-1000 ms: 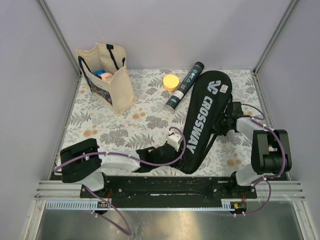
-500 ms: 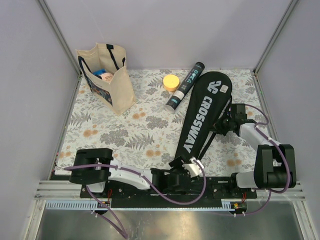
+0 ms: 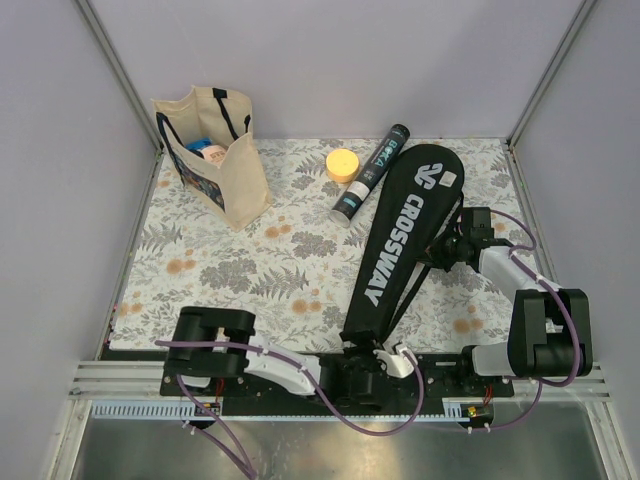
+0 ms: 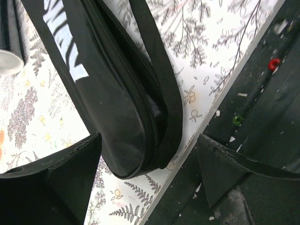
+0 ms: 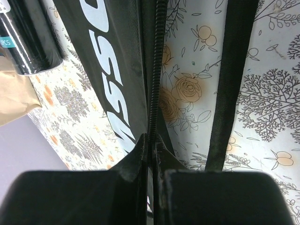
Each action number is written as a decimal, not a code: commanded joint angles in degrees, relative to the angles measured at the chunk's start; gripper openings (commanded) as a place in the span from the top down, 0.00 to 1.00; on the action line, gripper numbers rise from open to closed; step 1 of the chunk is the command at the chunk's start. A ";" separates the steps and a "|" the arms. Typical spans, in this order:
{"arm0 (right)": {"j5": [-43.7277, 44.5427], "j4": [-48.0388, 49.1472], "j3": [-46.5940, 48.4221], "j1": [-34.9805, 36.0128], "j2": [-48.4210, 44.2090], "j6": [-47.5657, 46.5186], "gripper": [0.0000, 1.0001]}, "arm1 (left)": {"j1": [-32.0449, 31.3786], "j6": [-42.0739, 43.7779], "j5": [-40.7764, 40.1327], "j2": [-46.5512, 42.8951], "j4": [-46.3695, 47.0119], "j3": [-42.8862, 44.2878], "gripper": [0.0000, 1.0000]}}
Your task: Pack up the badminton gear
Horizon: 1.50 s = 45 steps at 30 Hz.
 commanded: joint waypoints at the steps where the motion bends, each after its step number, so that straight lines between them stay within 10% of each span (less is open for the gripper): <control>1: -2.93 1.33 1.10 -0.01 -1.16 0.96 1.00 | -0.52 1.88 -3.96 3.49 0.75 1.94 0.14; 7: -3.46 1.86 0.58 -0.01 -1.42 1.66 0.98 | -0.52 2.33 -7.04 6.58 3.29 3.00 0.27; 15: -2.41 0.63 0.49 -0.09 -4.67 1.92 0.78 | -0.52 0.66 -8.71 1.32 3.49 0.81 1.00; 25: -0.04 -4.47 3.82 -0.10 -13.01 -0.36 0.41 | 0.00 -8.91 -1.60 -13.63 0.50 -2.80 1.00; 45: 9.99 -6.06 9.90 -2.73 -13.11 -6.08 0.23 | 15.91 -34.14 17.65 -47.11 -1.96 -18.97 1.00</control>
